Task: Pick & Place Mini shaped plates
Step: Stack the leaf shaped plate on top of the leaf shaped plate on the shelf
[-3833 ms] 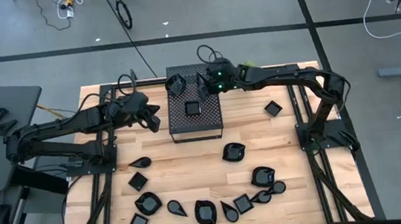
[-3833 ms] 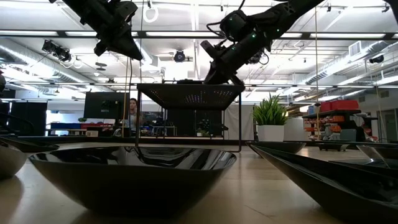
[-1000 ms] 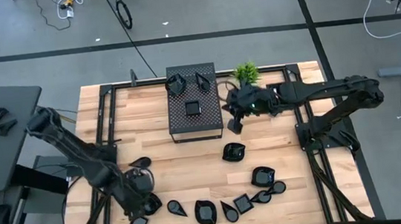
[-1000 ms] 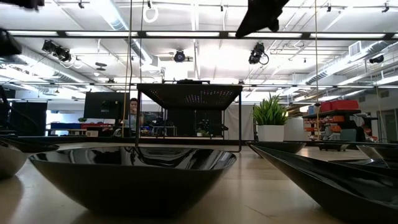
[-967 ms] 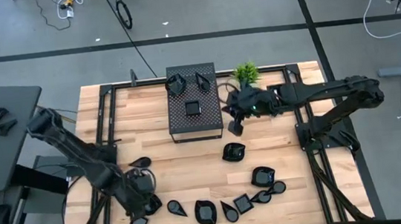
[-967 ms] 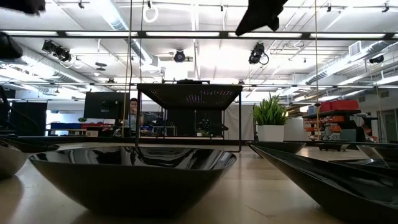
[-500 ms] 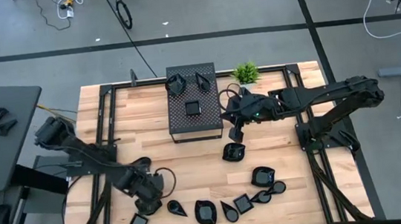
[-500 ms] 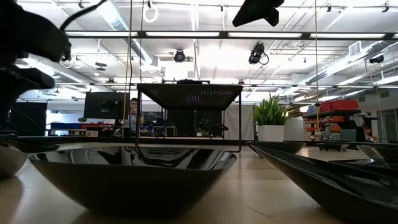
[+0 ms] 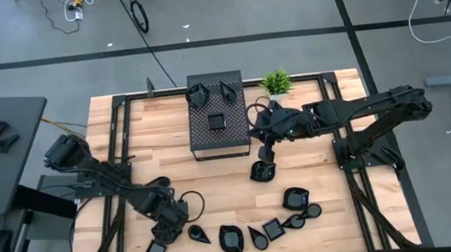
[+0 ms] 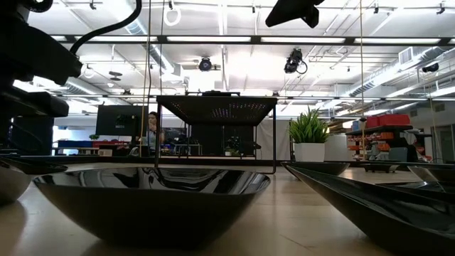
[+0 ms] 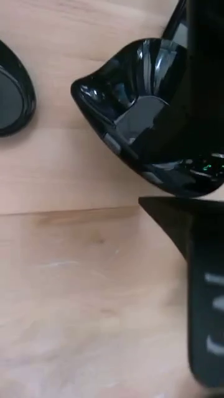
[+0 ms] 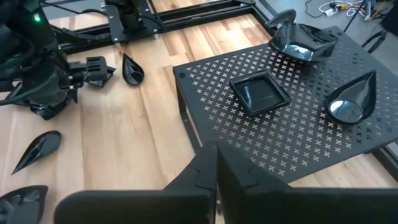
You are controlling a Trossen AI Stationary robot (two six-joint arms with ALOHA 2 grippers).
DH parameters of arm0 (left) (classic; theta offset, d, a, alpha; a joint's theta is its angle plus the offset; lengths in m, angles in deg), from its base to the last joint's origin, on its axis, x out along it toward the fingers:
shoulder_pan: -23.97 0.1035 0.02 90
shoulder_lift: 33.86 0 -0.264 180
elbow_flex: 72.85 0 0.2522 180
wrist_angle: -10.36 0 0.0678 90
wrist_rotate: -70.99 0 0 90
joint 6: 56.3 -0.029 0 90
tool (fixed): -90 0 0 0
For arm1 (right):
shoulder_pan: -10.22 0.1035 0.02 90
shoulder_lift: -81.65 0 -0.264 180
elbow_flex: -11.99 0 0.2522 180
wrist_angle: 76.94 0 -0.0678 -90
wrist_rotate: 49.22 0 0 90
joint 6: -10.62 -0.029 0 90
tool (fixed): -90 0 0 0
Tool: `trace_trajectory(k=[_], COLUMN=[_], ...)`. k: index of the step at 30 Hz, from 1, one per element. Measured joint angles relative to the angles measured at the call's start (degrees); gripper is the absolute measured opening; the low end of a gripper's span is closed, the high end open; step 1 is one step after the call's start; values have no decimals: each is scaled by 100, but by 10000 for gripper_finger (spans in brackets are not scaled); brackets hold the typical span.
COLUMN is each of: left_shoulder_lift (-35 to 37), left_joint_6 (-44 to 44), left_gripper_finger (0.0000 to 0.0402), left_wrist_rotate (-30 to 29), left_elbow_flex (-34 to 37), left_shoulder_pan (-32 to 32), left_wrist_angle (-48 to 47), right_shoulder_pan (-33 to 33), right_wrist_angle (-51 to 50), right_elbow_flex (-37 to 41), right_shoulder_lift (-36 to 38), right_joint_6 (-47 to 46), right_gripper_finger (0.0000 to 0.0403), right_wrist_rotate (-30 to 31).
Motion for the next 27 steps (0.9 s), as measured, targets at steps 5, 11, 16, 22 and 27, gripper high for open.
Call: trace_trajectory(k=[5,11,16,22,27], left_shoulder_lift=[0,28,324,1128,1910], left_joint_6=[286,637,1538,2938,3785], left_gripper_finger=[32,9,5,3,3], left_wrist_rotate=[159,523,866,906,773], left_elbow_flex=[0,-2,-2,-2,-2], left_shoulder_pan=[0,0,35,298,683], left_wrist_angle=[-3,-7,-180,-334,-268], right_shoulder_pan=[-4,-13,-13,-17,-35], right_wrist_angle=[135,236,150,126,43], right_elbow_flex=[0,0,0,0,0], right_shoulder_lift=[0,0,0,0,0], right_joint_6=[112,217,277,463,574], right_gripper_finger=[7,7,7,7,7], right_wrist_rotate=[7,6,6,6,5])
